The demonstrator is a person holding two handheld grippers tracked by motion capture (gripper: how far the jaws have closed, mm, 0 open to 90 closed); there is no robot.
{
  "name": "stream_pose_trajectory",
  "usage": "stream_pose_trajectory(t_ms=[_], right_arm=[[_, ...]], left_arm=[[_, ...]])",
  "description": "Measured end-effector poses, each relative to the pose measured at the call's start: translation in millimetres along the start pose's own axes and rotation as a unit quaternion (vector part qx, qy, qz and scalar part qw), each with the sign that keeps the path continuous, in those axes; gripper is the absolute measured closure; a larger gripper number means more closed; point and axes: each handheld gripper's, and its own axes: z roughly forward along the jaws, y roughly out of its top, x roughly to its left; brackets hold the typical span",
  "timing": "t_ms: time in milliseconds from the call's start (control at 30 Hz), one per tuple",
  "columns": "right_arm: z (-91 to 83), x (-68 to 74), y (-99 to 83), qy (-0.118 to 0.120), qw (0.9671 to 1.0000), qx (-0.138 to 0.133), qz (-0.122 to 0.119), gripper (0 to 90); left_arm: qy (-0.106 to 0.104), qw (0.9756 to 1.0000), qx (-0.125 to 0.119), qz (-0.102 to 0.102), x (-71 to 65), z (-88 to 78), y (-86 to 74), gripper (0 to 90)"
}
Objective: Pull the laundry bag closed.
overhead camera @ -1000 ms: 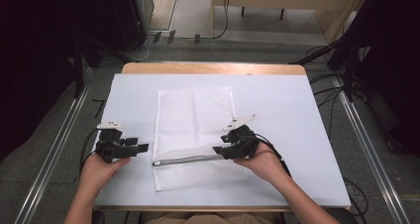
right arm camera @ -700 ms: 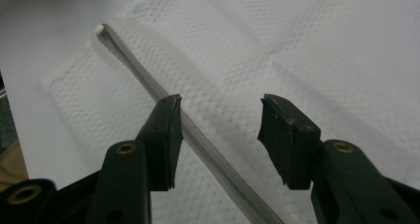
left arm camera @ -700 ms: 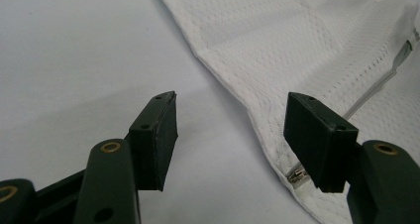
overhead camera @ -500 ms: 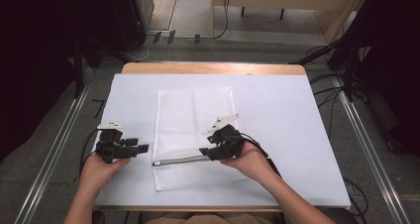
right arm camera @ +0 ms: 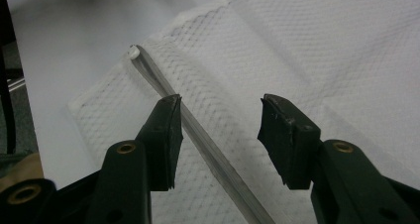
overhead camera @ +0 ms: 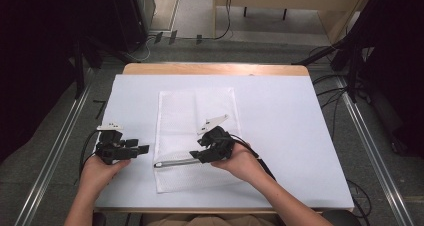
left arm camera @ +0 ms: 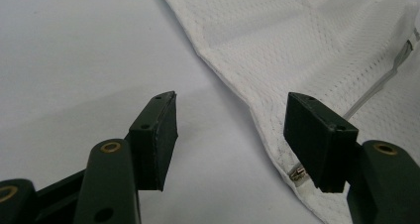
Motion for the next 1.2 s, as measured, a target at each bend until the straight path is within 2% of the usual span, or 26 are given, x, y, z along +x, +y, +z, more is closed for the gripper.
stream_pose_trajectory(t_ms=[100, 533, 967, 1100, 1200], right_arm=[[4.4, 2.1, 2.5, 0.003, 1.0, 0.0, -0.005, 52.7], [26.3, 13.1, 12.2, 0.016, 0.9998, 0.006, -0.01, 56.2], [52.0, 31.2, 18.1, 0.05, 0.9985, 0.008, -0.018, 65.8], [59.4, 35.1, 18.4, 0.055, 0.9983, 0.015, -0.015, 67.0], [65.4, 37.9, 17.7, 0.067, 0.9975, 0.015, -0.014, 67.4]], left_arm=[[-0.001, 1.0, -0.001, -0.006, 1.8, -1.0, -0.2, 38.4], [0.005, 1.0, 0.0, -0.007, 4.5, -2.0, -0.9, 38.5], [-0.003, 0.9999, -0.002, -0.013, 6.1, -2.1, -0.9, 38.6], [-0.009, 0.9999, -0.002, -0.014, 6.1, -2.1, -1.2, 40.6], [-0.012, 0.9999, -0.005, -0.008, 4.6, -2.3, -1.7, 43.7]])
